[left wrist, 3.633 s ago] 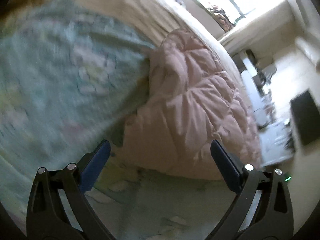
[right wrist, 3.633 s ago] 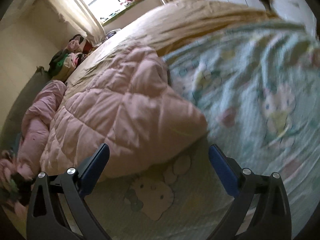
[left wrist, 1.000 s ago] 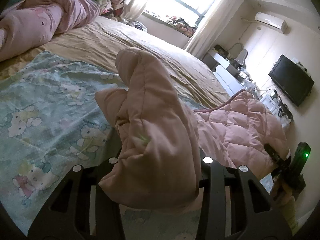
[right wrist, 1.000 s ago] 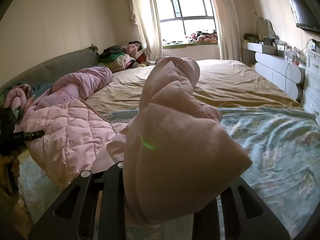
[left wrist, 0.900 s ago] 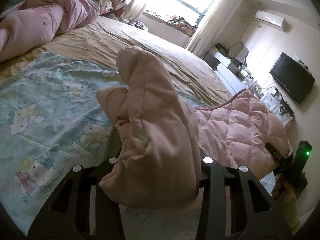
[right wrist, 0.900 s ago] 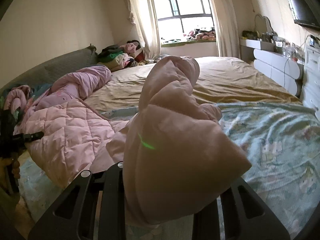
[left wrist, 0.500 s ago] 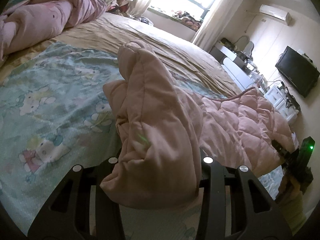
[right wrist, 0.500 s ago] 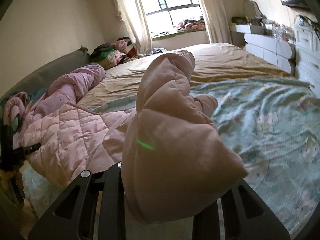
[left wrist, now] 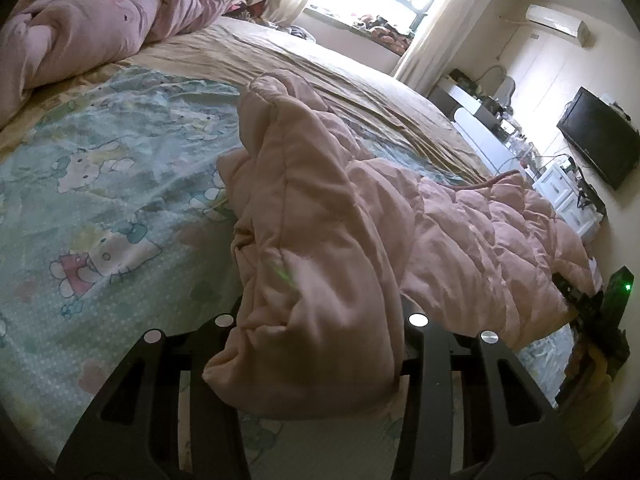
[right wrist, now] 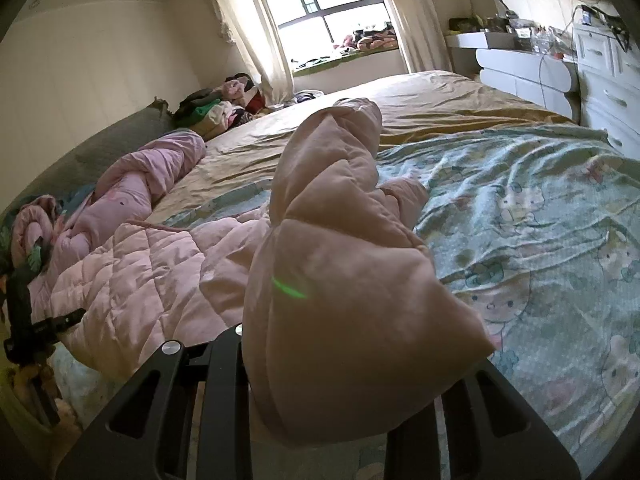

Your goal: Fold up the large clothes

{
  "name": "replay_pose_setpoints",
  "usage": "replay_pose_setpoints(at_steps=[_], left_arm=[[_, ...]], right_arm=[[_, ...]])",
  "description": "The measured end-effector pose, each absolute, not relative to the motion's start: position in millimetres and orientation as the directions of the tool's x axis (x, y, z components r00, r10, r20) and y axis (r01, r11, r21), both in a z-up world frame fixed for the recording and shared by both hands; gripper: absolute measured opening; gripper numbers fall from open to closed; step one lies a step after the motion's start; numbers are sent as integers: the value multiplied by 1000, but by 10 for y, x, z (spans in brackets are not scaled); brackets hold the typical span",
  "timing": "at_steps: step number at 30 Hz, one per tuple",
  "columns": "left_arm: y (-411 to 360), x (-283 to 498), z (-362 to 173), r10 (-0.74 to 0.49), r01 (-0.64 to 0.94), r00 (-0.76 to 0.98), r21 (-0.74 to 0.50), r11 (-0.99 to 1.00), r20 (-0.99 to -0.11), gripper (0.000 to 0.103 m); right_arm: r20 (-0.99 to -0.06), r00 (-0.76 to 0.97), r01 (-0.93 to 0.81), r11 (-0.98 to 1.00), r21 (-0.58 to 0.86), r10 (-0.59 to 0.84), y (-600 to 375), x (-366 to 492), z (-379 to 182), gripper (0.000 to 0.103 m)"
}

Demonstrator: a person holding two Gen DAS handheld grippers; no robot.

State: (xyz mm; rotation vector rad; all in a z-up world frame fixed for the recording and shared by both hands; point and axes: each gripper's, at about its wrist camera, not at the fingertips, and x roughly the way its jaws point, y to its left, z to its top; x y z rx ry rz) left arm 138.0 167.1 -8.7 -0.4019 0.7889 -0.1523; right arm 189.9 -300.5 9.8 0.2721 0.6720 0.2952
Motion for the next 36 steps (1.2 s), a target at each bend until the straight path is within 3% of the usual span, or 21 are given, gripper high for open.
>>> replay_pose_setpoints(at_steps=[21, 36], left_arm=[[1717, 1423, -277, -257, -67, 671, -401, 914, -696, 41], [1709, 1483, -453, -203, -118, 632, -352, 929, -748, 56]], right_arm=[[-673, 684, -35, 934, 355, 281, -3116, 1986, -258, 28], [-761, 599, 94, 922, 376, 250, -3171, 2106, -635, 48]])
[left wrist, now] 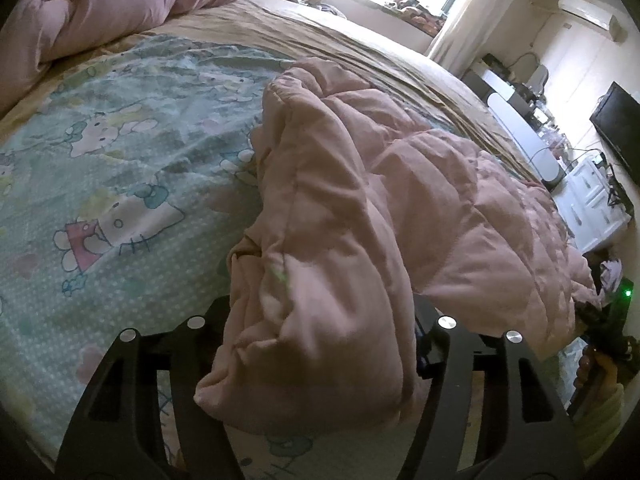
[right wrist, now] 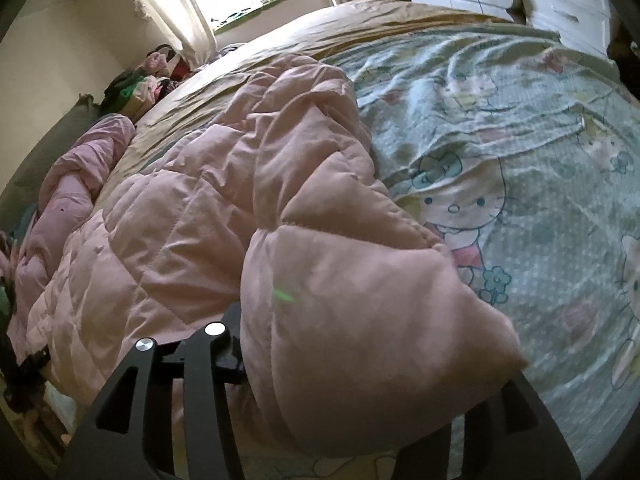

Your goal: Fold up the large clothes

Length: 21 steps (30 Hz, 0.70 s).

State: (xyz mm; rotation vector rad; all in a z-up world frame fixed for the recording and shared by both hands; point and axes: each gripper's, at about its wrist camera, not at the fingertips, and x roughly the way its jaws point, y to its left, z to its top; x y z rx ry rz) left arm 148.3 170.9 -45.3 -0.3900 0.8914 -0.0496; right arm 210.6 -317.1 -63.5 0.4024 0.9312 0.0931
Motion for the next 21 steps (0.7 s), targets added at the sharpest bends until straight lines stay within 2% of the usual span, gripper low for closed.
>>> replay_pose_setpoints(at_steps=[4, 8, 13, 18, 19, 21], left_arm=[[1715, 1492, -475, -192, -128, 627, -342, 931, -755, 60], [1727, 1473, -470, -177, -140, 626, -333, 933, -759, 64], [1743, 1390, -370, -152, -152, 635, -316, 937, -757, 69], [1822, 1258, -157, -87, -179, 680, -281, 943, -728, 78], [1841, 1224, -102, -69, -187, 692, -270, 944, -719, 82], [1849, 1168, -1, -37, -195, 710, -246, 949, -704, 84]], right_arm=[[-770, 585, 108, 916, 386, 256, -3202, 2109, -654, 55], [-775, 583, 132, 912, 389, 246, -3262, 2078, -585, 68], [-773, 597, 131, 924, 359, 215, -3332, 1975, -441, 73], [-767, 613, 115, 938, 326, 191, -3366, 1906, -322, 75], [-768, 611, 116, 938, 326, 192, -3364, 1914, -315, 76], [-774, 612, 129, 944, 302, 164, -3380, 1897, -295, 83]])
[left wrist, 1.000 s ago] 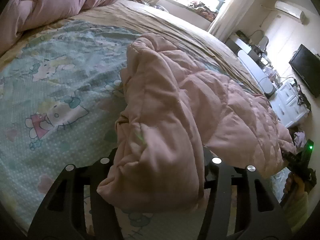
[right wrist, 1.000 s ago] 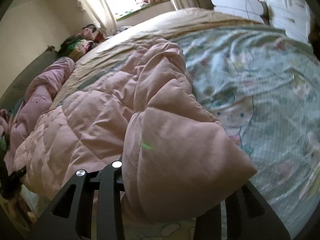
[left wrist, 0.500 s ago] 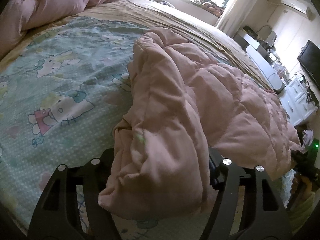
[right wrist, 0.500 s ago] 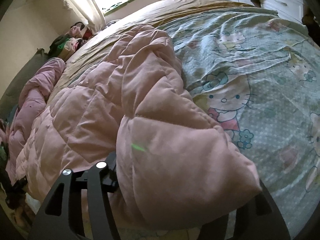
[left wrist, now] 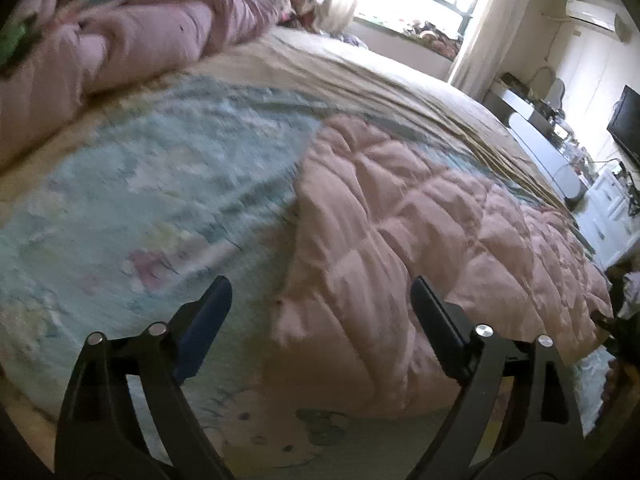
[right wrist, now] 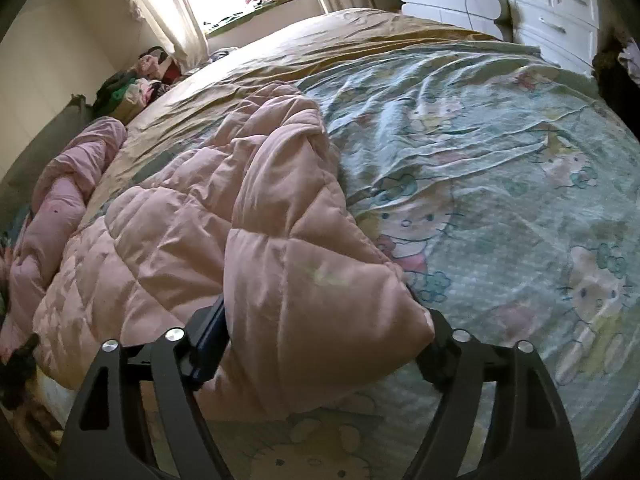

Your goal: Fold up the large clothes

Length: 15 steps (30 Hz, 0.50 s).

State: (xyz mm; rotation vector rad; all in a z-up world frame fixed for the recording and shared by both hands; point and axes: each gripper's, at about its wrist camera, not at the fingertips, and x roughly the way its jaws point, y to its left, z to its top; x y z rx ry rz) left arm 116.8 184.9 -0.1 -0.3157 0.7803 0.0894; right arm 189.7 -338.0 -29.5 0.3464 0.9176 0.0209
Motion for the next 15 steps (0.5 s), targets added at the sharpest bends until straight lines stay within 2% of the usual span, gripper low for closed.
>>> replay_pose_setpoints(at_steps=[1, 6, 7, 8, 15], left_arm=[[1850, 1138, 42, -23, -197, 718, -235, 952, -696, 84], [1737, 1106, 225, 19, -177, 741, -169, 970, -671, 85], [1693, 1108, 263, 24, -167, 747, -153, 974, -664, 93], [1667, 1105, 287, 29, -161, 752, -141, 977, -659, 94], [1484, 1162, 431, 2, -106, 769, -125, 986, -640, 94]], right_arm=[[-774, 619, 139, 952, 273, 132, -3389, 1871, -260, 87], [-713, 698, 118, 970, 215, 73, -3390, 1726, 6, 87], [-692, 720, 114, 972, 206, 62, -3374, 1707, 79, 88], [-663, 746, 104, 975, 198, 55, -3347, 1685, 172, 88], [-585, 789, -84, 977, 198, 186, -2871, 1790, 464, 88]])
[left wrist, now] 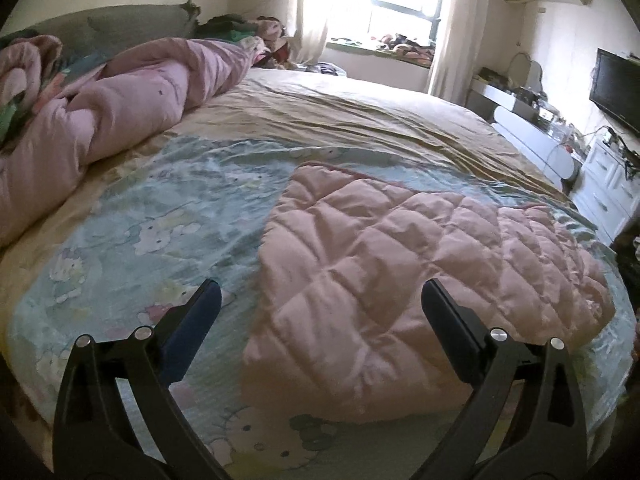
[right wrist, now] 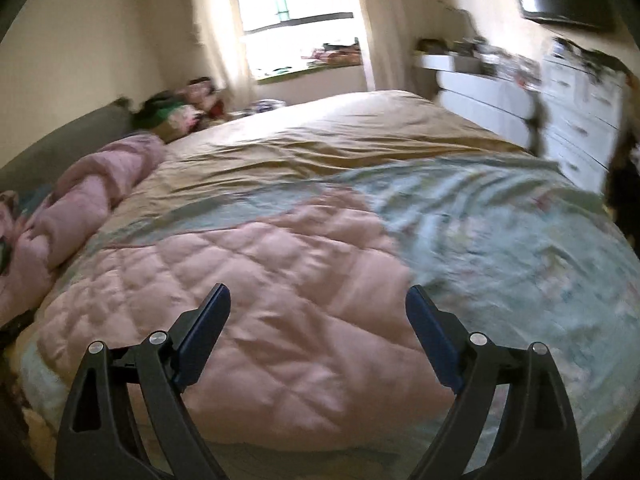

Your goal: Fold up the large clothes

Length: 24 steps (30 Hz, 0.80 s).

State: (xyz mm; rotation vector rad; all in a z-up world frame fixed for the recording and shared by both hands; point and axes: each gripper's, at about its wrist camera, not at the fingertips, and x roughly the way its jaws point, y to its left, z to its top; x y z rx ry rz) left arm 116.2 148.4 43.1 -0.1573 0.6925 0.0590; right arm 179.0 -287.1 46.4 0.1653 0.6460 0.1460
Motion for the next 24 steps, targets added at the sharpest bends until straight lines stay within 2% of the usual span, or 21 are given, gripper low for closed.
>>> replay_pose_setpoints(at_steps=[8, 13, 15, 17, 20, 21, 24], left_arm=[[1220, 1372, 414, -71, -20, 747, -129, 991, -662, 94], [1038, 1558, 295, -110, 26, 709, -131, 991, -696, 94], [958, 1656, 212, -136, 52, 687, -138, 989, -714, 93], [886, 1740, 105, -136, 64, 661, -126, 990, -738, 90], [806, 1864, -96, -124, 69, 619, -104, 992, -776, 90], [809, 1877, -127, -123, 69, 618, -102, 992, -777, 90], [805, 1913, -205, -114, 72, 617, -89, 993, -779, 90]], right_arm=[[-583, 747, -274, 947, 168, 320, -2135, 2015, 557, 88], [-626, 699, -351, 928, 122, 347, -1729, 2171, 531, 74], [-652, 673, -374, 921, 108, 350, -1571, 2263, 472, 69], [-692, 638, -395, 915, 84, 339, -1406, 2383, 374, 68], [-758, 579, -399, 915, 57, 299, -1266, 2531, 164, 67], [-796, 540, -393, 918, 52, 275, -1220, 2612, 24, 68], [-817, 506, -382, 921, 74, 275, -1210, 2686, -180, 71]])
